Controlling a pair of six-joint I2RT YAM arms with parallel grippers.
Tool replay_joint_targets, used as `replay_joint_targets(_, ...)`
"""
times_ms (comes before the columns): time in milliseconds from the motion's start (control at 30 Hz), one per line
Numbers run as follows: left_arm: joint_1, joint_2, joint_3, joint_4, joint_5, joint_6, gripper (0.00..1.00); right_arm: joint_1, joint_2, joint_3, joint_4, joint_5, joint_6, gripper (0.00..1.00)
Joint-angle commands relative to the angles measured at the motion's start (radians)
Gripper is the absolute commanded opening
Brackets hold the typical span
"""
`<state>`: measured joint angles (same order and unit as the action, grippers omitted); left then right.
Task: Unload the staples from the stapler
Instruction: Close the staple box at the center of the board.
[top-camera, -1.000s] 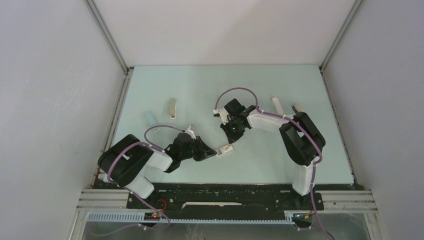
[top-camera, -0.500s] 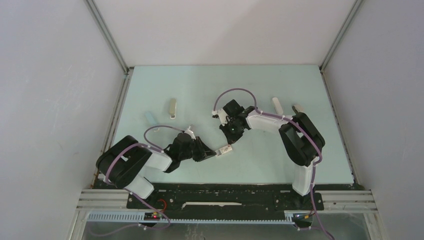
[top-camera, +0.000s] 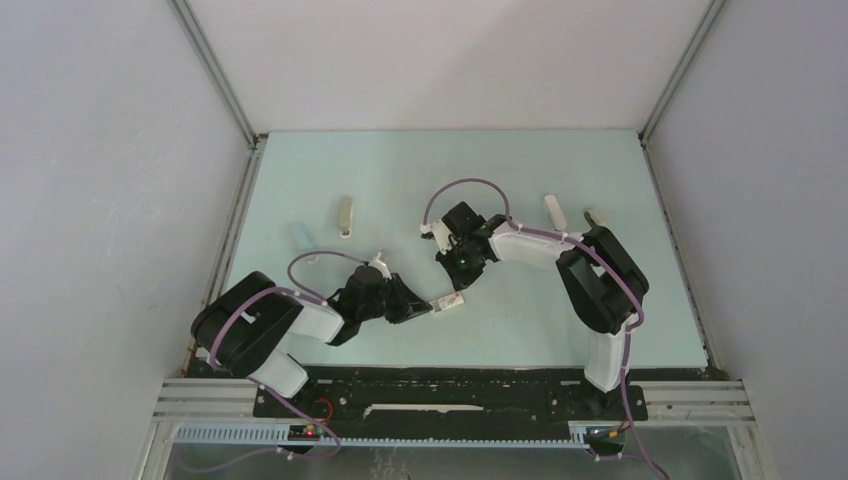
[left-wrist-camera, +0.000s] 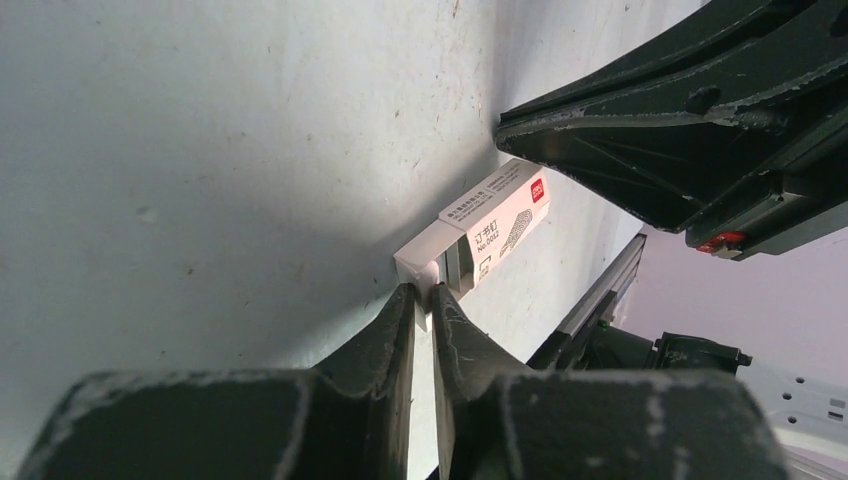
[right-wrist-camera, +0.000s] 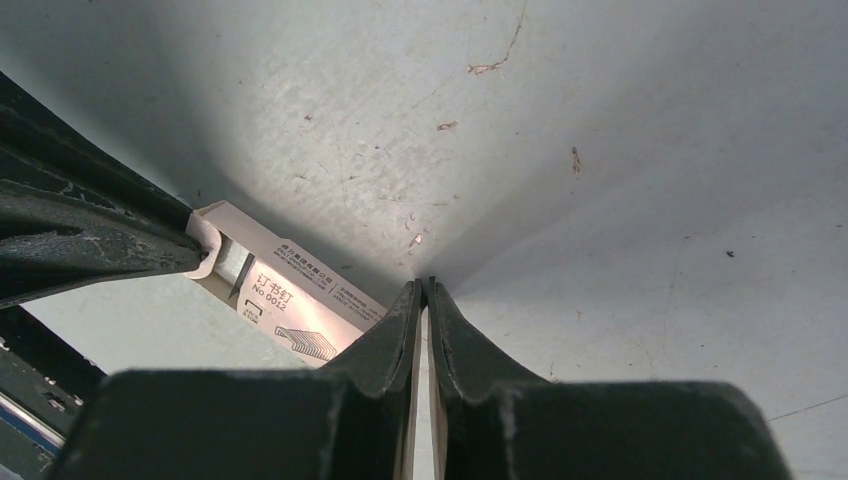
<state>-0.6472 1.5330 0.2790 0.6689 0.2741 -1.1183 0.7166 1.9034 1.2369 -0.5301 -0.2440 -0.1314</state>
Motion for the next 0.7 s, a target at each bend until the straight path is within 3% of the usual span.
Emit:
replay_joint_targets(0,0.004,-0.026,0.049,-0.006,-0.002,0.000,0.15,0.026,-0.009,-0.017,-0.013,-0.009,0.012,0.14)
replay_joint_targets(300,0.004,-0.024,0.052,-0.006,0.002,0.000,0.15,0.028,-0.009,-0.016,-0.009,0.015,0.008,0.15)
replay_joint_targets(667,0.004,-0.018,0.054,-0.006,0.005,0.001,0.15,-0.065,-0.043,-0.028,-0.006,0.046,-0.008,0.17)
